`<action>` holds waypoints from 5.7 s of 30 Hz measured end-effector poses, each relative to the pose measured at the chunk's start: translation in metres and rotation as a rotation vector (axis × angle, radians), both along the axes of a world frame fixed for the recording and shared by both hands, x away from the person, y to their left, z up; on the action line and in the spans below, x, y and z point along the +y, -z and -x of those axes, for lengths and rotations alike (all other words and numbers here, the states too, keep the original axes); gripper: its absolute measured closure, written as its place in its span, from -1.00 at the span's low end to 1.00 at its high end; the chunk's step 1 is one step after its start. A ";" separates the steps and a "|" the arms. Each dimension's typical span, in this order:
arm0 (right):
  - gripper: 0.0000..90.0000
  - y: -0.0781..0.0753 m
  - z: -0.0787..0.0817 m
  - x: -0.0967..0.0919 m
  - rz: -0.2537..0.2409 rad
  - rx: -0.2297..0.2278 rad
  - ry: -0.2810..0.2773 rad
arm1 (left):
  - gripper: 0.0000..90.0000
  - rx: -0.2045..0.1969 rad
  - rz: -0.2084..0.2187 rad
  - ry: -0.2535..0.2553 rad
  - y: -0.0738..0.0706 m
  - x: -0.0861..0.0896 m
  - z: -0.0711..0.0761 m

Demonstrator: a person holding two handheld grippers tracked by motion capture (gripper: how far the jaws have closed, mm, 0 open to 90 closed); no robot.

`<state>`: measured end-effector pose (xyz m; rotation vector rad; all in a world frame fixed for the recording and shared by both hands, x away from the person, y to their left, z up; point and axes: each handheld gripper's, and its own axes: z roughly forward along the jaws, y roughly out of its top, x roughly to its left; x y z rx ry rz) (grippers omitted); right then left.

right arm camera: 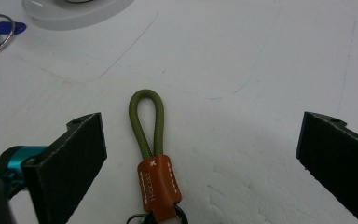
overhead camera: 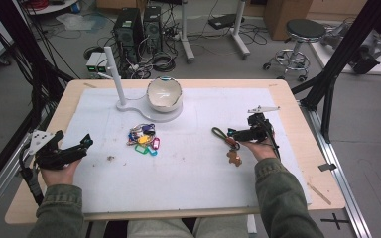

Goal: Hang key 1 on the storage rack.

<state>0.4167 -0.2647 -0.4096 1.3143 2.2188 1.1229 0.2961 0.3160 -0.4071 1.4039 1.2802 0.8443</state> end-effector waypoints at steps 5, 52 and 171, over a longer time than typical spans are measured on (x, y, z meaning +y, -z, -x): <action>-0.98 0.005 -0.003 0.002 0.027 0.029 -0.015 | -0.96 0.000 0.002 -0.001 0.000 0.000 0.000; 0.64 0.015 0.001 0.020 0.124 0.214 -0.109 | -0.96 0.007 0.000 0.010 0.001 -0.001 -0.001; 0.63 -0.108 -0.025 0.214 -0.074 0.008 -0.169 | -0.96 0.006 0.022 0.026 0.002 -0.001 -0.002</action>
